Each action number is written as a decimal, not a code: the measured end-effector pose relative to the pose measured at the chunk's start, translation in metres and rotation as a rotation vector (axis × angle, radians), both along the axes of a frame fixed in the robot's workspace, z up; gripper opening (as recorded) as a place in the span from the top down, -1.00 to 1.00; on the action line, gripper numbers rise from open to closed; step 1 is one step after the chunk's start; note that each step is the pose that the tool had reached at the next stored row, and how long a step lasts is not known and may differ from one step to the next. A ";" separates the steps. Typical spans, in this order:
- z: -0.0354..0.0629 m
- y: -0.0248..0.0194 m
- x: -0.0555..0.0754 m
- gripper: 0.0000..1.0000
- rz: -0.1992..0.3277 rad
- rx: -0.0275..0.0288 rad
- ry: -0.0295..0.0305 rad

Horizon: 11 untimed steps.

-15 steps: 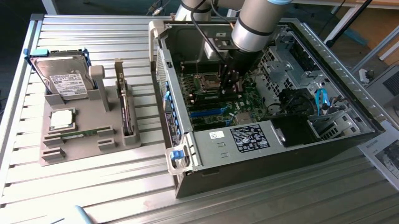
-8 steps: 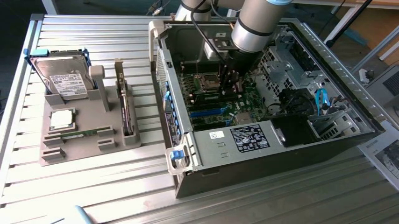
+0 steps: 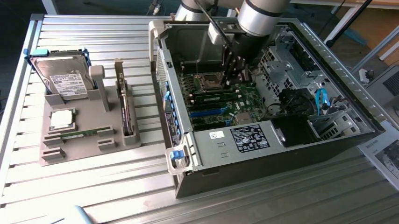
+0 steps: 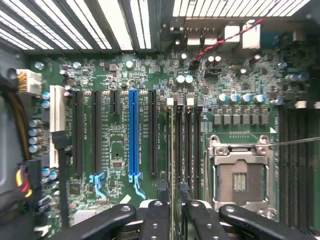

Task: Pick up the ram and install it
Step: 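Insert the ram into the slot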

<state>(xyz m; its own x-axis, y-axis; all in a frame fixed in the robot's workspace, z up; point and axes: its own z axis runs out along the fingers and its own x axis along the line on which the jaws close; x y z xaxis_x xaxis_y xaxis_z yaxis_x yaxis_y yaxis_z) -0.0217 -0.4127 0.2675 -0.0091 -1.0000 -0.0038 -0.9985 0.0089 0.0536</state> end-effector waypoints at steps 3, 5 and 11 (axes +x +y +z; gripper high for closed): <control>0.0213 0.0000 0.000 0.58 0.000 -0.0001 0.0001; 0.0213 0.0000 0.000 0.58 0.000 -0.0001 0.0000; 0.0213 0.0000 0.000 0.80 0.000 -0.0002 0.0000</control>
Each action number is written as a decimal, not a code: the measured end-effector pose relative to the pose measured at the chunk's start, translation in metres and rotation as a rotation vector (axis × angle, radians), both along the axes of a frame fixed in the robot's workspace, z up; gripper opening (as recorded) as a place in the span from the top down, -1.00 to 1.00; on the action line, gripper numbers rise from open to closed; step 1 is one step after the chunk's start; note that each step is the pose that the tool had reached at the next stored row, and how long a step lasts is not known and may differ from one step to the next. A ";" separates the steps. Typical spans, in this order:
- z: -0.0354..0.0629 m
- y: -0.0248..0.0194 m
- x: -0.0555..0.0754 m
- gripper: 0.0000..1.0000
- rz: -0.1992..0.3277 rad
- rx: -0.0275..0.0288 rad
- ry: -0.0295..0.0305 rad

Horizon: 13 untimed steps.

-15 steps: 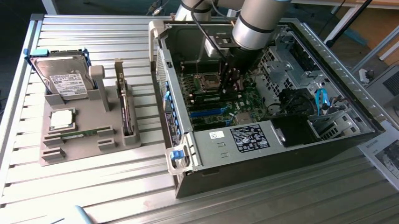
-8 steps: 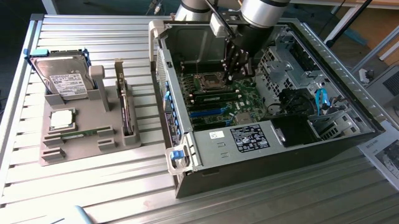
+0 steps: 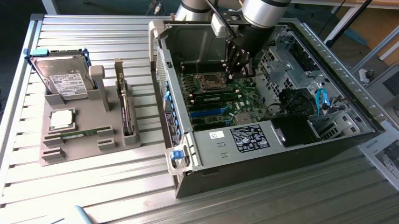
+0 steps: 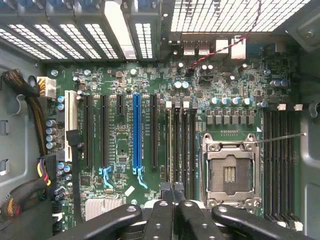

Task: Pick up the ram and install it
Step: 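Insert the ram into the slot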

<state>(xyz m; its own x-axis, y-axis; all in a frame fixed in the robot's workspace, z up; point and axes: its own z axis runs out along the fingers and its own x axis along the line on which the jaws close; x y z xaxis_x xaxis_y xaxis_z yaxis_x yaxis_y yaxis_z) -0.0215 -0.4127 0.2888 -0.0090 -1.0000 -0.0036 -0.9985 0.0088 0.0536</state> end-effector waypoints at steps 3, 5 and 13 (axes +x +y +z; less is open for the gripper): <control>-0.0003 0.0000 0.011 0.80 0.000 0.0001 0.0008; -0.0005 0.0000 0.020 0.80 0.000 -0.0001 0.0016; -0.0019 0.0000 0.065 0.80 0.001 0.0000 0.0052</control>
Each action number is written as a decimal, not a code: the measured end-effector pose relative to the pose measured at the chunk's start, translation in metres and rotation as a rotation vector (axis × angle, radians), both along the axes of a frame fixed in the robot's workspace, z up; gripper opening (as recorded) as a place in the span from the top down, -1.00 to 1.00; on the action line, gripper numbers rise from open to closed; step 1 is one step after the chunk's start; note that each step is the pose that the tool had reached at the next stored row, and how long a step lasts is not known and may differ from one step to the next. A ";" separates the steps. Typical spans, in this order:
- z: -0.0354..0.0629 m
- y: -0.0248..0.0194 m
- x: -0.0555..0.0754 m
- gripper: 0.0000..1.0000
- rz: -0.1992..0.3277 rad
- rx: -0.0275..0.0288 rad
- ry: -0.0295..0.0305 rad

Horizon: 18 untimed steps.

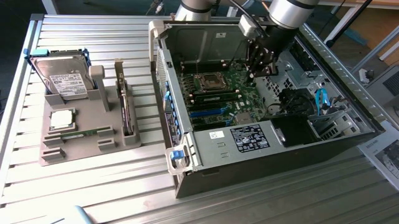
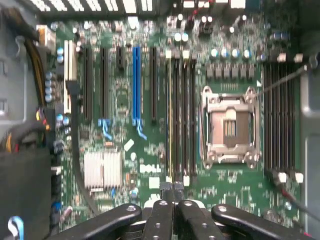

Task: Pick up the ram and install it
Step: 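Insert the ram into the slot, then press down the ram until it locks into place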

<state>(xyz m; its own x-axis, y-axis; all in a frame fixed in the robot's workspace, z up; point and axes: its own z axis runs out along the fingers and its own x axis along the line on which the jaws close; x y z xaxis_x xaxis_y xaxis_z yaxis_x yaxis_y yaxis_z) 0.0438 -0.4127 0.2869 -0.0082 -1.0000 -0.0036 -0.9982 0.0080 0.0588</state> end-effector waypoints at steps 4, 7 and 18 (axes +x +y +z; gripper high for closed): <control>-0.0001 0.0001 0.006 0.80 0.001 0.0000 0.0001; 0.0000 0.0000 0.006 0.80 0.001 0.0000 0.0001; -0.0112 0.0018 -0.002 0.80 0.002 0.0000 0.0001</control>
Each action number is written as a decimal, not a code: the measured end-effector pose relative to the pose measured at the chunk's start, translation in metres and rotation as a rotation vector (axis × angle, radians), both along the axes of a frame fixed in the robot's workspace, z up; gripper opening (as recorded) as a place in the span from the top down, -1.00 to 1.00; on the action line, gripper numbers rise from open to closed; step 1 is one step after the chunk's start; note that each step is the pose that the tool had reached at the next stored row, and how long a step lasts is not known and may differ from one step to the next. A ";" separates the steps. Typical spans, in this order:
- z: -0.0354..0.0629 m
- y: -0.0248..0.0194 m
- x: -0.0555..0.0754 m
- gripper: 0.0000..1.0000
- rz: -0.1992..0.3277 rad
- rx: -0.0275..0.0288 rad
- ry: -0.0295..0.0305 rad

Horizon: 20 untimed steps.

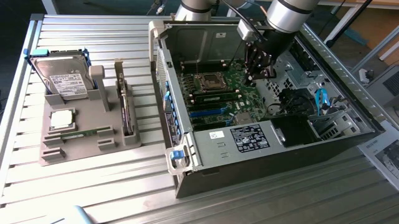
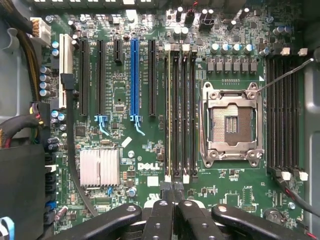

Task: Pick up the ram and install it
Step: 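Press down the ram until it locks into place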

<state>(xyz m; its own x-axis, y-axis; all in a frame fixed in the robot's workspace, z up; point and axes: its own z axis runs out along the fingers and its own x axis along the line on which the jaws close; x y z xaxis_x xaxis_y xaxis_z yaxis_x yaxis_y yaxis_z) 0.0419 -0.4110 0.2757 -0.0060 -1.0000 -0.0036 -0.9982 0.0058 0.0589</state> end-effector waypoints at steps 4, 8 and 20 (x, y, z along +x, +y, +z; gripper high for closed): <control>-0.0069 0.0003 -0.002 0.80 0.011 0.0000 0.0000; -0.0148 0.0003 -0.004 0.80 0.022 0.0000 0.0000; -0.0413 0.0005 -0.008 0.80 0.033 -0.0001 0.0000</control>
<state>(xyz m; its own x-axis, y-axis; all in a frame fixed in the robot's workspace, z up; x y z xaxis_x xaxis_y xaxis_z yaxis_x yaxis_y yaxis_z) 0.0341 -0.4104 0.2344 0.0275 -0.9996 -0.0036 -0.9979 -0.0276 0.0589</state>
